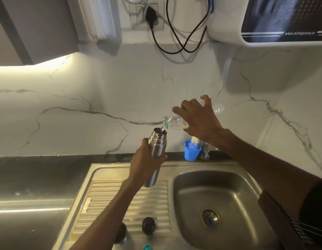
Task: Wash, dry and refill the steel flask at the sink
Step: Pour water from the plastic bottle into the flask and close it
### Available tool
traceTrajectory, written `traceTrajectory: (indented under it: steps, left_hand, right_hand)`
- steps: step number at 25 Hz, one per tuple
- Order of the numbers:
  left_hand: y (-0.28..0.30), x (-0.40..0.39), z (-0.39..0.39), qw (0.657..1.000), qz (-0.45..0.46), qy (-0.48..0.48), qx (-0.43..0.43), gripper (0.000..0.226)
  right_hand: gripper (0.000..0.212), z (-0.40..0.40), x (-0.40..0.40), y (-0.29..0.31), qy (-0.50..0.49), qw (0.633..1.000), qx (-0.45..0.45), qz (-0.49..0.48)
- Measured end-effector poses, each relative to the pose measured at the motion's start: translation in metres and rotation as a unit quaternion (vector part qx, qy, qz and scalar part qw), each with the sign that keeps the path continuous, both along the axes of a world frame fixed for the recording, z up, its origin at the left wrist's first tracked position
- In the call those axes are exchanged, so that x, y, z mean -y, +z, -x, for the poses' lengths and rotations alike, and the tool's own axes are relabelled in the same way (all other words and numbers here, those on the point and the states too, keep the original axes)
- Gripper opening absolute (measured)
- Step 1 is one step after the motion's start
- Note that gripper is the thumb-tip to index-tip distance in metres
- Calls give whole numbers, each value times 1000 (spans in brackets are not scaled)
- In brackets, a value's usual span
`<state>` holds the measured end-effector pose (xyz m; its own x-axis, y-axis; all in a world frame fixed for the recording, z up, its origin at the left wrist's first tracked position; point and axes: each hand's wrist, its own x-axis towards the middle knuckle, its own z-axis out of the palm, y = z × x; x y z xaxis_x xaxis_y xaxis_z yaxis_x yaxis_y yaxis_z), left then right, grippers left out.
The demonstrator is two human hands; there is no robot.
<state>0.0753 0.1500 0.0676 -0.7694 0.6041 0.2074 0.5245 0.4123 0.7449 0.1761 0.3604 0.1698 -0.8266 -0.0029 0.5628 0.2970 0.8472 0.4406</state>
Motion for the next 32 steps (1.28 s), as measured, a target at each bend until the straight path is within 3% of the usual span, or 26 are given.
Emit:
traceTrajectory:
  steps: [24,32]
  left_hand:
    - [-9,17,44,1000,-5,3,4,57]
    - [-19,18,46,1000,-4,-2,22,58]
  right_hand:
    - [78,44,26,5,-23,999,19,-22]
    - [73,51,41,-3,-26,998,-15,-59]
